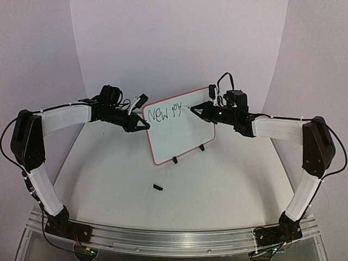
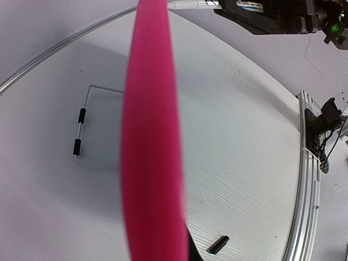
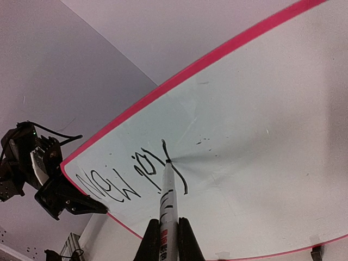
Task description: Write a sentence on the whiteboard
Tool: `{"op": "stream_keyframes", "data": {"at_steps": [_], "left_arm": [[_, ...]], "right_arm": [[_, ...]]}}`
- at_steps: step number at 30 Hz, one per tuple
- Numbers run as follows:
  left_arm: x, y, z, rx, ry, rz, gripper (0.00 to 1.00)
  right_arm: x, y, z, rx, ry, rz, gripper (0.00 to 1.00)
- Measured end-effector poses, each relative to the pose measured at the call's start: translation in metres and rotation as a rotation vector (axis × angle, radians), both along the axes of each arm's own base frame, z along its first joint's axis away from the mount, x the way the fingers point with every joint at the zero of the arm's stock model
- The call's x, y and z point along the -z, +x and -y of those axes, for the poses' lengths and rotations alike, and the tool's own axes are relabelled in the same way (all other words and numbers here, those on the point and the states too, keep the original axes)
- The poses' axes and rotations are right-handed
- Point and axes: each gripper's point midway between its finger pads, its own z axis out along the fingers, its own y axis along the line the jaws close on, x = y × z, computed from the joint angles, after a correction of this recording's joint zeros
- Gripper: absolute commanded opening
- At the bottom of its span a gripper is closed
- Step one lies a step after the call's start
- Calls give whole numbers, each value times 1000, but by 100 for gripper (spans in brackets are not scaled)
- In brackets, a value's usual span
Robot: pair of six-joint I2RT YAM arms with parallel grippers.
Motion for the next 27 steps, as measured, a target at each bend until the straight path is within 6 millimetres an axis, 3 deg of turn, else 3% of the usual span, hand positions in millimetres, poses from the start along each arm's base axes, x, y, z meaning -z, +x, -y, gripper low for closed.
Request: {"op": "stream_keyframes", "data": {"at_steps": [14, 21, 27], "left_arm": [[0, 0, 1, 3, 0, 3, 0], [0, -1, 1, 4, 0, 4, 0], [0, -1, 1, 4, 1, 4, 0]], "right_arm": [[-42, -10, 21, 55, 43, 87, 0], [-38, -4, 27, 70, 52, 75, 0], [-21, 2, 25, 66, 46, 37, 0]]}}
